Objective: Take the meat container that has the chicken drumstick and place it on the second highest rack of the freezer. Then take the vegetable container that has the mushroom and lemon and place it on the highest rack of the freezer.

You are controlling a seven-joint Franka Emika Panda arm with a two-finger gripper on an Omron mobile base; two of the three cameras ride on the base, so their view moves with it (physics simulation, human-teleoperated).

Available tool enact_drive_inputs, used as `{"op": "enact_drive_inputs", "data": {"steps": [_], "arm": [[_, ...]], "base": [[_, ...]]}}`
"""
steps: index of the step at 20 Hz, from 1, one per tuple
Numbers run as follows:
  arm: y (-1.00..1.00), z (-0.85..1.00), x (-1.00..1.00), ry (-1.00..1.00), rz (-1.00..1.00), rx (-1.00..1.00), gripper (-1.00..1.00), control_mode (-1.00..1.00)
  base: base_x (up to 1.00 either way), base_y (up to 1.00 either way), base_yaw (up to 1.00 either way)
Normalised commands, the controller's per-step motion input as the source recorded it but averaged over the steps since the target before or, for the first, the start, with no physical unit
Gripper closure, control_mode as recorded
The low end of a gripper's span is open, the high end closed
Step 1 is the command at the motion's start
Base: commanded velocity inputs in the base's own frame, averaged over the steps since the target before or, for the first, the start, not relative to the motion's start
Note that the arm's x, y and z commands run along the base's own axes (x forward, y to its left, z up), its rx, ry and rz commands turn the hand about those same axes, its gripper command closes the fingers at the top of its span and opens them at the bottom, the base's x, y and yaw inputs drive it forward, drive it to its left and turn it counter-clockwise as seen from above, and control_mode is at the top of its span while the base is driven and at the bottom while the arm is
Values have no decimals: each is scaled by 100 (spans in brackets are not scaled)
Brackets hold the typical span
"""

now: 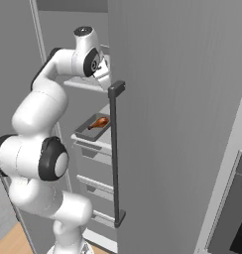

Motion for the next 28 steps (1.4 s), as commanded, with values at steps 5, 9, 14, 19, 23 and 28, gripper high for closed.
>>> {"op": "enact_drive_inputs", "data": {"steps": [5,9,14,19,23,28], "arm": [[0,-3,49,3,0,0,100,-100],[0,-12,25,2,0,0,100,-100],[0,-20,19,0,0,0,100,-100],[0,-10,9,0,0,0,-100,-100],[0,3,1,-7,0,0,-100,-100],[0,9,-19,-18,0,0,-100,-100]], "base": [[0,0,0],[0,0,0],[0,0,0],[0,0,0],[0,0,0],[0,0,0]]}}
